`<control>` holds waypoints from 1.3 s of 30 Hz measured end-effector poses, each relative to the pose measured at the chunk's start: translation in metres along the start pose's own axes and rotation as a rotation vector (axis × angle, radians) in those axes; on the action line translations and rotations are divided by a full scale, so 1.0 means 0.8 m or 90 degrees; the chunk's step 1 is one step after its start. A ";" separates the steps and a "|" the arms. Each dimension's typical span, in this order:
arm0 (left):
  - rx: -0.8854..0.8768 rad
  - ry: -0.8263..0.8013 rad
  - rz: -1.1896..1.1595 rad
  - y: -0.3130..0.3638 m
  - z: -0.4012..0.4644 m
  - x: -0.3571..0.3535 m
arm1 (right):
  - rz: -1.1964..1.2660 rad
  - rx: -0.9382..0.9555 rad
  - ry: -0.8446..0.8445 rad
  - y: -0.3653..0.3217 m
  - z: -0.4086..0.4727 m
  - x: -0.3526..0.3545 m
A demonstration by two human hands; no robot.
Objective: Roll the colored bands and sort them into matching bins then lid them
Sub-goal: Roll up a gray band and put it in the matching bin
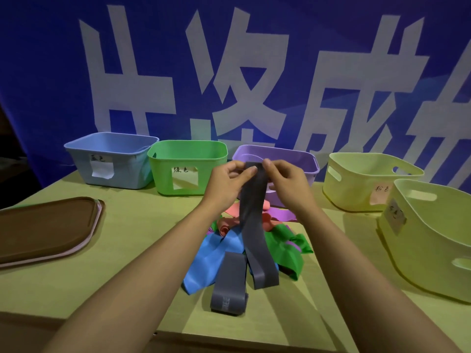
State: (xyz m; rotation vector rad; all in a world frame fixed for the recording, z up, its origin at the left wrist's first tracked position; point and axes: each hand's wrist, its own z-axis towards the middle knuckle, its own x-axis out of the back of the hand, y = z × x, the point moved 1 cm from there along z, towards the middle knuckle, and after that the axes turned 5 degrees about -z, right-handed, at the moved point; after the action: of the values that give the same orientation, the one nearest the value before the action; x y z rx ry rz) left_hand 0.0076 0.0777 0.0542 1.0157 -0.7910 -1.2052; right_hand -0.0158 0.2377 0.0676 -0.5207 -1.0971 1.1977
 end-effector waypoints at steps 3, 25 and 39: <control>-0.006 0.000 -0.004 -0.024 0.003 -0.001 | 0.074 -0.021 0.026 0.009 0.008 -0.011; 0.064 0.022 -0.080 -0.091 0.007 0.008 | 0.086 -0.043 0.029 0.089 0.020 -0.055; 0.092 0.020 -0.062 -0.088 0.008 0.014 | 0.128 -0.061 0.006 0.088 0.012 -0.048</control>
State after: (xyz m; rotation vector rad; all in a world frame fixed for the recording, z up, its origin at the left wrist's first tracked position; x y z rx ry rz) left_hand -0.0216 0.0622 -0.0090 1.2002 -0.8207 -1.2258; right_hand -0.0567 0.2242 -0.0011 -0.7231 -1.1172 1.3187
